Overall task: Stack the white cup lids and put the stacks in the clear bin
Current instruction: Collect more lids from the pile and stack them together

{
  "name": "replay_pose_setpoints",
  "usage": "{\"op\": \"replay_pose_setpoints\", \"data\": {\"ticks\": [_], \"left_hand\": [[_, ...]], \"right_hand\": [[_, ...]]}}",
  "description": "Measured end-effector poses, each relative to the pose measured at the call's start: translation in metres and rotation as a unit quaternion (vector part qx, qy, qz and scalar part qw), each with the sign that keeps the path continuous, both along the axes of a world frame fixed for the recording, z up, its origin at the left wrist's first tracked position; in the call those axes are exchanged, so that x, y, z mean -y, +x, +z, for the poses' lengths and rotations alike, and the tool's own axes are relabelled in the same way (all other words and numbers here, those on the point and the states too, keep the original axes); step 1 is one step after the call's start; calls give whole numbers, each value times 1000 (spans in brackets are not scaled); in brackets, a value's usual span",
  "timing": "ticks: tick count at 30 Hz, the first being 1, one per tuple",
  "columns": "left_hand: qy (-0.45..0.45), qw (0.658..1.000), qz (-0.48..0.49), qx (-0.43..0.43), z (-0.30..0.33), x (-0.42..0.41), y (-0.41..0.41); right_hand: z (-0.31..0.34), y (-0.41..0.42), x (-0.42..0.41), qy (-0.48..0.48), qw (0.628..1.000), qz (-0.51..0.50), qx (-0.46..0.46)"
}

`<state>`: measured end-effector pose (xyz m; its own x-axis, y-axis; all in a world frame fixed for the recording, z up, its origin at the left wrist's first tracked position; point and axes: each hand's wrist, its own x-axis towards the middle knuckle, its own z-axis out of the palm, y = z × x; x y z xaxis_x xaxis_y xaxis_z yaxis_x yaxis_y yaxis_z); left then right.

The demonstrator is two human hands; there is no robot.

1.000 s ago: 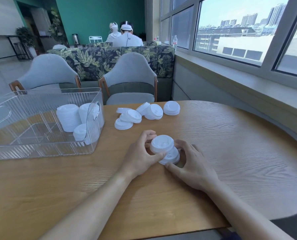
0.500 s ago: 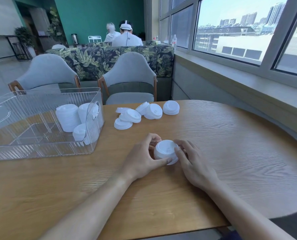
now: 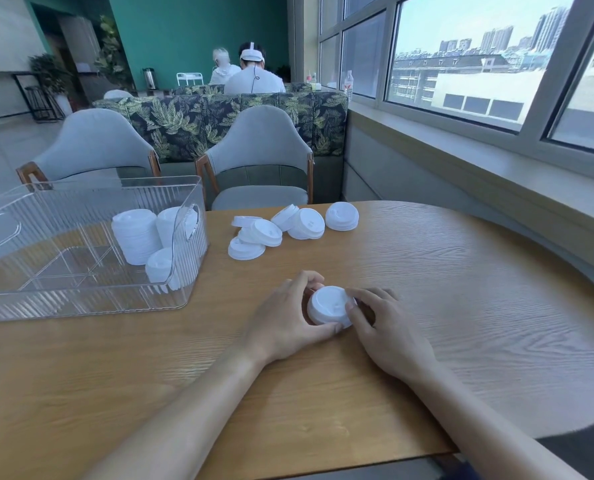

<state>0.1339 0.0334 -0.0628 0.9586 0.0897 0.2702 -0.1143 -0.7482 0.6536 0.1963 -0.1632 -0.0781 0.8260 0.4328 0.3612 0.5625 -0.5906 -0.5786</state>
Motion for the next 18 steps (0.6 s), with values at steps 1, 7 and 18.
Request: {"op": "replay_pose_setpoints", "data": {"ticks": [1,7,18], "left_hand": [[2,1000,1,0,0,0,0],[21,1000,9,-7,2,0,-1],[3,1000,6,5,4,2,-3]], "right_hand": [[0,0,0,1,1000,-1,2],[0,2,0,4,1000,1,2],[8,-7,1,-16,1000,3,-10]]}}
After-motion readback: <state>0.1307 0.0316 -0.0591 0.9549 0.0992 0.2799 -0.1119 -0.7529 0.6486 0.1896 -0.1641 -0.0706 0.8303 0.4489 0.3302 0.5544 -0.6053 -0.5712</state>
